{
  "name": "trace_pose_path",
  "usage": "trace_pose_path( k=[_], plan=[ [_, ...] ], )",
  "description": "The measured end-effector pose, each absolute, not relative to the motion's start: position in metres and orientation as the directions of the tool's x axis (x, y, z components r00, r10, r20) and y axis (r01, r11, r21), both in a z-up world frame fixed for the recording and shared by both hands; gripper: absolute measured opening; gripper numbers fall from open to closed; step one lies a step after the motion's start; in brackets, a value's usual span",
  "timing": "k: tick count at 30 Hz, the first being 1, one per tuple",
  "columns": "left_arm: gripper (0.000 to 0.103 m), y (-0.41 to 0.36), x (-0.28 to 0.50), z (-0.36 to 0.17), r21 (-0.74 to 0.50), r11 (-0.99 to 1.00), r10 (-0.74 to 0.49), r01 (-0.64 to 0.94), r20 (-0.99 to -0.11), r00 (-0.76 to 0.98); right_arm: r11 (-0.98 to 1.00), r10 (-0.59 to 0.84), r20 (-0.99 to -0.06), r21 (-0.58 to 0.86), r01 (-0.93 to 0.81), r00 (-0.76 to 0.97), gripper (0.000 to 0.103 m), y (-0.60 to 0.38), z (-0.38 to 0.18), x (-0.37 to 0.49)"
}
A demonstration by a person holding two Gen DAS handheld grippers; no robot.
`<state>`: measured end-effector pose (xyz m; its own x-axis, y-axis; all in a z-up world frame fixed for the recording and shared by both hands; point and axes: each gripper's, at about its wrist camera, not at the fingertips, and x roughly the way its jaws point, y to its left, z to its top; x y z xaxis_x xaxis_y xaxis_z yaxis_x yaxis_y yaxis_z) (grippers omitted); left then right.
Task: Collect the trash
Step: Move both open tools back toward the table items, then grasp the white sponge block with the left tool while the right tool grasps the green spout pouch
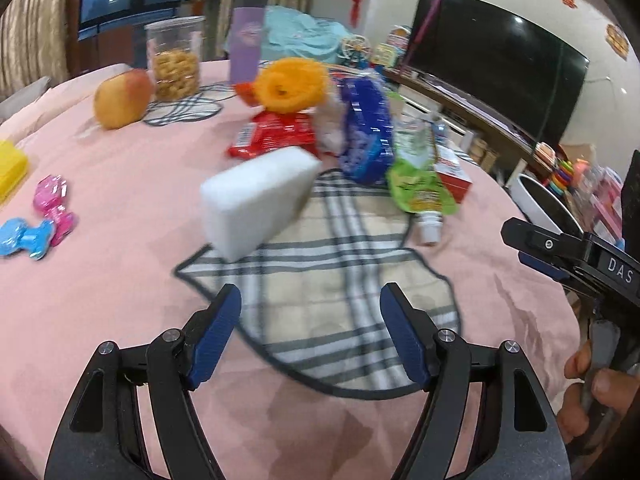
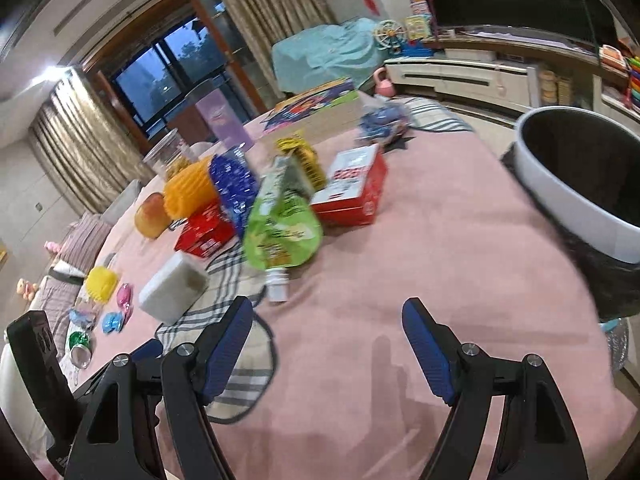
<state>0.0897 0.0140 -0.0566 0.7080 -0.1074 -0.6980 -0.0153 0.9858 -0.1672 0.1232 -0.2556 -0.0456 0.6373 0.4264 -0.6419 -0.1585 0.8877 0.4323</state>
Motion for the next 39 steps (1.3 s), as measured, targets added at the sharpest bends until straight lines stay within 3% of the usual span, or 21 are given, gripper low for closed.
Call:
trace_pose_path(
  k=[11,29,33,35,36,37,39],
  plan=[
    [0.077,0.046,0.097,-0.060,-0.162,0.985,-0.070,-0.065,-0.706,0.705,0.887,0.441,-0.654,0.421,-0.189,0.614,0.079,-0.223,-0.052,0.137],
    [0.081,0.060,0.144,-0.051,-0.133,0.991,-0.085,-0.016,-0.713,0.696,0.877,0.458,-0.669,0.448,-0.174,0.586,0.079,-0.206,-0.062,0.188],
    [0.081,0.057,0.149,-0.053,-0.129,0.992,-0.088,-0.006,-0.711,0.698,0.873,0.465,-0.674,0.457,-0.170,0.574,0.072,-0.204,-0.067,0.195],
    [0.075,0.054,0.151,-0.053,-0.126,0.992,-0.094,0.005,-0.710,0.698,0.875,0.463,-0.678,0.451,-0.174,0.571,0.059,-0.202,-0.069,0.197],
    [0.061,0.052,0.151,-0.054,-0.126,0.992,-0.099,0.013,-0.710,0.697,0.876,0.463,-0.680,0.451,-0.173,0.568,0.050,-0.202,-0.070,0.198],
    [0.048,0.050,0.152,-0.055,-0.129,0.991,-0.110,0.024,-0.715,0.691,0.874,0.467,-0.680,0.454,-0.175,0.565,0.050,-0.200,-0.071,0.199],
    [0.045,0.047,0.153,-0.057,-0.123,0.992,-0.111,0.031,-0.724,0.681,0.872,0.471,-0.675,0.453,-0.185,0.568,0.047,-0.201,-0.071,0.196]
  ],
)
